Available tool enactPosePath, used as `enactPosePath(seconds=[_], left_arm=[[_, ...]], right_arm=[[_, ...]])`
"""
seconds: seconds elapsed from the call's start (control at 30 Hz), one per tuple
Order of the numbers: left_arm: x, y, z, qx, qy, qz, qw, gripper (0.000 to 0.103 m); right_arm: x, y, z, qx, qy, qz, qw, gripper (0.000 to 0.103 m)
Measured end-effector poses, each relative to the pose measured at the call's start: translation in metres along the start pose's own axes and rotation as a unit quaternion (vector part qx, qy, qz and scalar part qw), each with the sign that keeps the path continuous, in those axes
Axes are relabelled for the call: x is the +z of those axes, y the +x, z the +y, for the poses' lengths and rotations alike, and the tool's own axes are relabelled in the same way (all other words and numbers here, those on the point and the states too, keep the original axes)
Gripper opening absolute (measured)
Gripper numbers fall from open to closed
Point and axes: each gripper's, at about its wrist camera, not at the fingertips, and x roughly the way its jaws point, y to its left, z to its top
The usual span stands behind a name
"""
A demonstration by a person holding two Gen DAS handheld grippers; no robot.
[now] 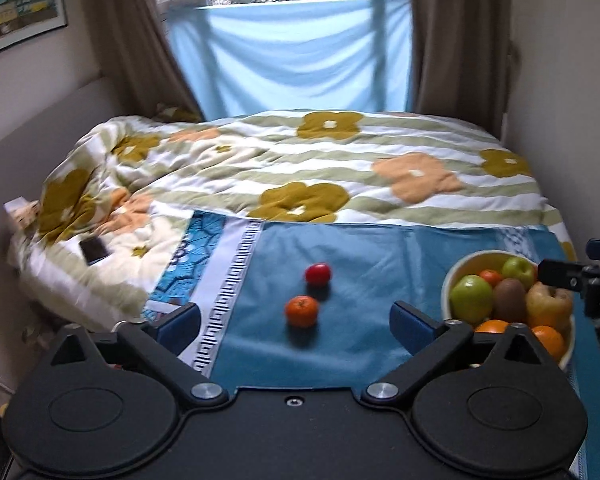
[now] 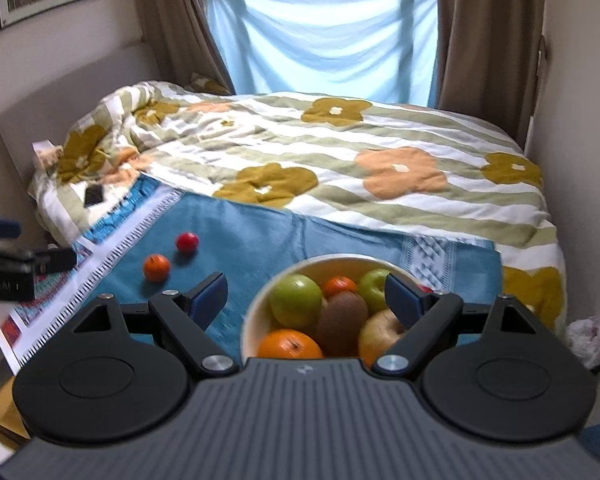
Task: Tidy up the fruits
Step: 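Withdraw both tools and move toward the last mandarin and tomato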
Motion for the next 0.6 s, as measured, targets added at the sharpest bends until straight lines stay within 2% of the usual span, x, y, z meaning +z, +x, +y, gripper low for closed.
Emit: enactPosePath(seconds=[0.27,0.4,0.6], left_arm=[[0.008,0.054,0.028,-0.009,-0.027,0.054,0.9981,0.103],[0.010,0.089,0.037,-0.031,-0.038,0.084,0.9952,0.103],[0.011,0.135,0.041,-0.065,-0.028,0.113,0.9911,0.101]], right_arm=[[0.028,0.054,0.025,0.016,0.008,0.023,1.000,0.103],[0.039,0.095,0.039,0.024,-0.008,0.055,0.998,0.103],[0.052,0.154,0.062,0.022,-0.057,0.111,0.992,0.103]])
